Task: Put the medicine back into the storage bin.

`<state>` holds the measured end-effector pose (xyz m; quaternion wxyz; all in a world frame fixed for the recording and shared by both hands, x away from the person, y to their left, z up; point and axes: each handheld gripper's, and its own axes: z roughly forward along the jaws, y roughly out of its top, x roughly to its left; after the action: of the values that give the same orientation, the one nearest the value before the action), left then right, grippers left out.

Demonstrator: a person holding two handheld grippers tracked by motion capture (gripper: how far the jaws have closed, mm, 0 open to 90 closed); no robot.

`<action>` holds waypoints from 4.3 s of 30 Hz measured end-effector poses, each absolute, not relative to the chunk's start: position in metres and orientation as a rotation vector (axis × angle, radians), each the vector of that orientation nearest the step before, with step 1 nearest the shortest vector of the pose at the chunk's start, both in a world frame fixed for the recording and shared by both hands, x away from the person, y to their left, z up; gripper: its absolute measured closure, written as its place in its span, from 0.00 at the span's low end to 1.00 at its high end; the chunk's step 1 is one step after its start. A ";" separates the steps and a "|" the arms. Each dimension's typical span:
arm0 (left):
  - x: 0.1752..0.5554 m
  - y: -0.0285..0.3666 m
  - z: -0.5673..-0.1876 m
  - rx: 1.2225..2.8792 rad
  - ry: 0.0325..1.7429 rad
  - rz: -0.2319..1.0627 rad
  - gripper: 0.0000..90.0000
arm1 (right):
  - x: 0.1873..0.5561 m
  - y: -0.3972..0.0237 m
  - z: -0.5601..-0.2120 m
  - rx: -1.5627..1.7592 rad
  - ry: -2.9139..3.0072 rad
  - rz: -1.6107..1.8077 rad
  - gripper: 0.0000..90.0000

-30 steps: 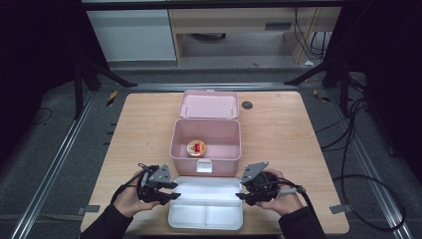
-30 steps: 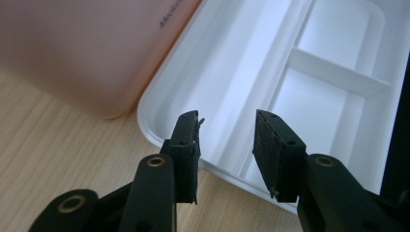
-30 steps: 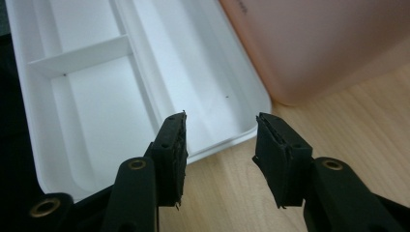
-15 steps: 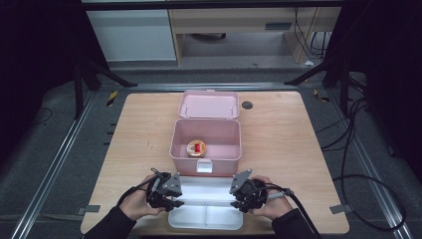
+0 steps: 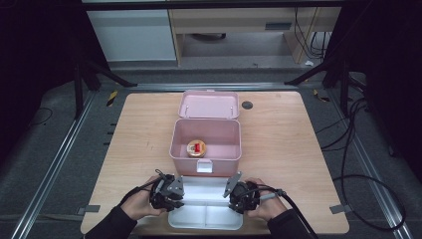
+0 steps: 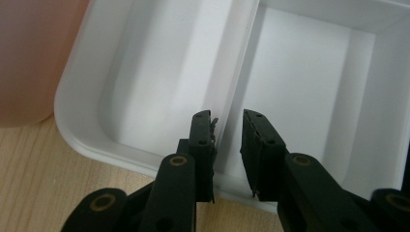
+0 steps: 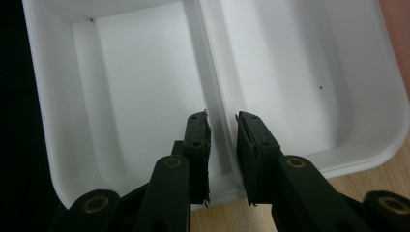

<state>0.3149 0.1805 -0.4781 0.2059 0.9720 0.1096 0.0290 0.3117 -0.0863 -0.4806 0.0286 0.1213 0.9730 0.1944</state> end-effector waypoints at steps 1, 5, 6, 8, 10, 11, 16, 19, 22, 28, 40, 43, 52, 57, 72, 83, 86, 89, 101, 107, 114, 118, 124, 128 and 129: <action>0.315 0.180 -0.478 2.714 0.299 0.083 0.83 | 0.312 -0.086 -0.481 0.378 3.004 0.597 0.84; 0.316 0.178 -0.481 2.729 0.284 0.087 0.84 | 0.314 -0.084 -0.482 0.375 3.011 0.574 0.87; 0.316 0.178 -0.481 2.729 0.284 0.087 0.84 | 0.314 -0.084 -0.482 0.375 3.011 0.574 0.87; 0.316 0.177 -0.481 2.732 0.278 0.087 0.85 | 0.315 -0.083 -0.482 0.364 3.015 0.555 0.89; 0.317 0.177 -0.481 2.740 0.270 0.089 0.87 | 0.315 -0.082 -0.482 0.361 3.018 0.544 0.90; 0.317 0.176 -0.482 2.748 0.262 0.093 0.87 | 0.316 -0.082 -0.482 0.362 3.021 0.541 0.91; 0.319 0.175 -0.481 2.763 0.245 0.085 0.91 | 0.317 -0.082 -0.482 0.371 3.026 0.537 0.93; 0.321 0.172 -0.480 2.790 0.212 0.080 0.92 | 0.318 -0.081 -0.482 0.363 3.034 0.525 0.93; 0.322 0.171 -0.479 2.809 0.187 0.076 0.93 | 0.318 -0.081 -0.482 0.362 3.041 0.522 0.94; 0.319 0.170 -0.474 2.817 0.131 0.003 0.96 | 0.317 -0.080 -0.478 0.337 3.073 0.504 0.94; 0.302 0.170 -0.449 2.816 0.049 -0.001 0.98 | 0.302 -0.081 -0.453 0.287 3.092 0.508 0.95; 0.299 0.171 -0.439 2.809 0.045 -0.002 0.98 | 0.298 -0.082 -0.443 0.268 3.100 0.507 0.95; 0.298 0.175 -0.395 2.790 0.017 0.031 0.99 | 0.296 -0.083 -0.395 0.228 3.075 0.547 0.96; 0.306 0.175 -0.372 2.786 0.002 0.080 0.99 | 0.306 -0.085 -0.374 0.223 3.050 0.574 0.96; 0.357 0.183 -0.330 2.756 0.023 0.115 0.99 | 0.353 -0.086 -0.338 0.224 2.981 0.651 0.95; 0.392 0.183 -0.314 2.741 0.029 0.149 0.99 | 0.390 -0.088 -0.321 0.211 2.952 0.657 0.95; 0.404 0.183 -0.309 2.742 0.043 0.166 0.99 | 0.401 -0.088 -0.319 0.205 2.934 0.667 0.95; 0.415 0.185 -0.306 2.735 0.057 0.161 0.98 | 0.411 -0.088 -0.318 0.206 2.930 0.675 0.95; 0.460 0.185 -0.320 2.741 0.097 0.166 0.97 | 0.454 -0.084 -0.324 0.240 2.917 0.652 0.95; 0.478 0.179 -0.338 2.759 0.088 0.151 0.97 | 0.469 -0.086 -0.342 0.281 2.924 0.638 0.94; 0.490 0.175 -0.354 2.790 0.095 0.128 0.96 | 0.476 -0.087 -0.358 0.333 2.924 0.628 0.94; 0.489 0.173 -0.362 2.805 0.088 0.105 0.96 | 0.475 -0.084 -0.366 0.343 2.942 0.603 0.94; 0.488 0.172 -0.369 2.815 0.101 0.099 0.96 | 0.472 -0.085 -0.375 0.376 2.934 0.611 0.93; 0.485 0.175 -0.375 2.785 0.118 0.090 0.96 | 0.471 -0.086 -0.379 0.372 2.927 0.616 0.92; 0.485 0.176 -0.376 2.781 0.120 0.082 0.96 | 0.470 -0.086 -0.380 0.373 2.925 0.615 0.91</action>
<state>0.4851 0.1761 -0.3762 0.1774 0.9828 0.0423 0.0289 0.4705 -0.0855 -0.3802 0.0648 0.1236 0.9690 0.2037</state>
